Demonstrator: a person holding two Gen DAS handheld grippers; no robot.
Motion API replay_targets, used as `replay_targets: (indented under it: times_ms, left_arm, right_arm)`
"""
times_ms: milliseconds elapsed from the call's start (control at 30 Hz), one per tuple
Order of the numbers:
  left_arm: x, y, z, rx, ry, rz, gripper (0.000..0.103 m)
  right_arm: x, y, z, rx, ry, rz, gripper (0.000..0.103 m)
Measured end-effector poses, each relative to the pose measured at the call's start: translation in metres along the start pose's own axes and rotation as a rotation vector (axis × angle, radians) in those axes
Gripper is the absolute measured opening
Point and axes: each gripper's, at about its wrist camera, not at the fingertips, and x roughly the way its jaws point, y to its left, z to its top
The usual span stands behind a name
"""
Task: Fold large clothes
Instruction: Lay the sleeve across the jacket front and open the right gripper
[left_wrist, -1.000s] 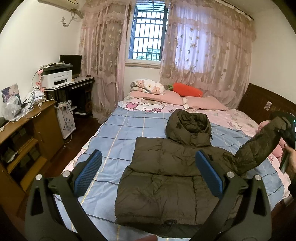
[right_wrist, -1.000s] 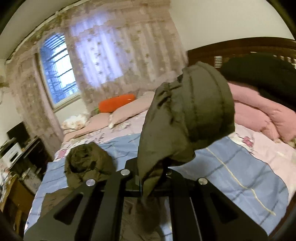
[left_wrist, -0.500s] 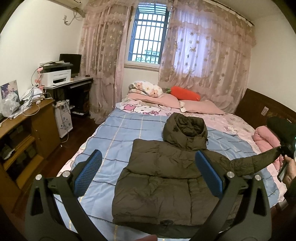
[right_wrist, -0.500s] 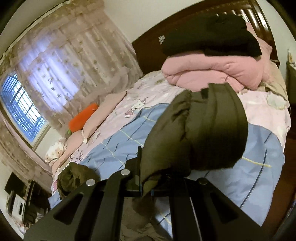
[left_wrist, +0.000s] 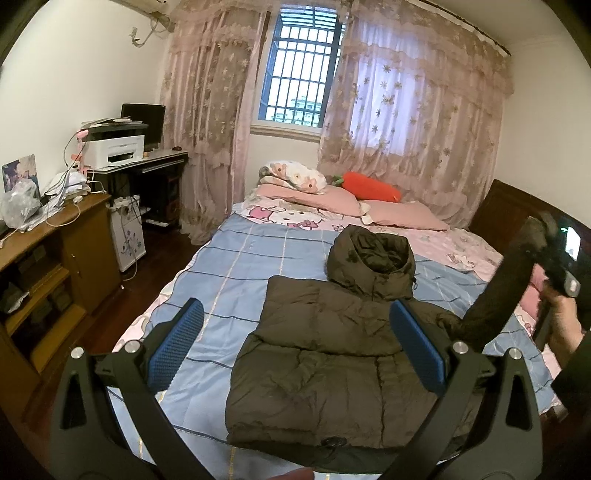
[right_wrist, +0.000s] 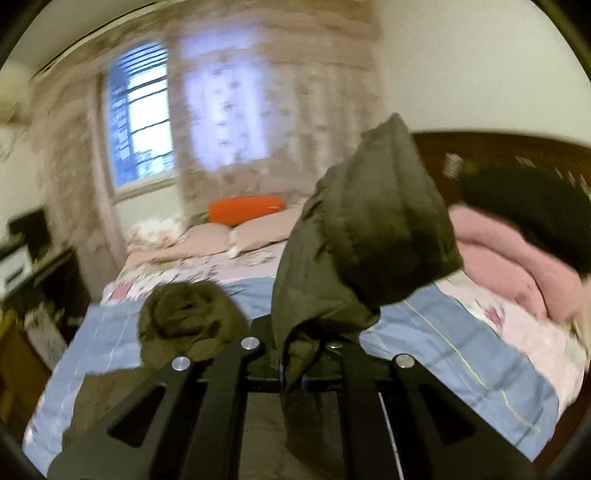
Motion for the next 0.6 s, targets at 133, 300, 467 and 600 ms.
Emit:
replay_targets:
  times_ms: [133, 300, 467, 600]
  left_arm:
    - [-0.002, 0.008, -0.003, -0.009, -0.001, -0.002, 0.101]
    - [-0.003, 0.016, -0.004, -0.016, 0.01, 0.001, 0.101]
    - [-0.005, 0.026, -0.005, -0.03, 0.019, 0.009, 0.101]
    - [-0.005, 0.034, -0.007, -0.042, 0.032, 0.018, 0.101]
  right_arm:
    - [0.012, 0.053, -0.004, -0.092, 0.028, 0.064, 0.006]
    - [0.035, 0.103, -0.024, -0.152, 0.088, 0.094, 0.006]
    - [0.06, 0.142, -0.047, -0.187, 0.147, 0.101, 0.006]
    - [0.072, 0.172, -0.064, -0.213, 0.185, 0.117, 0.006]
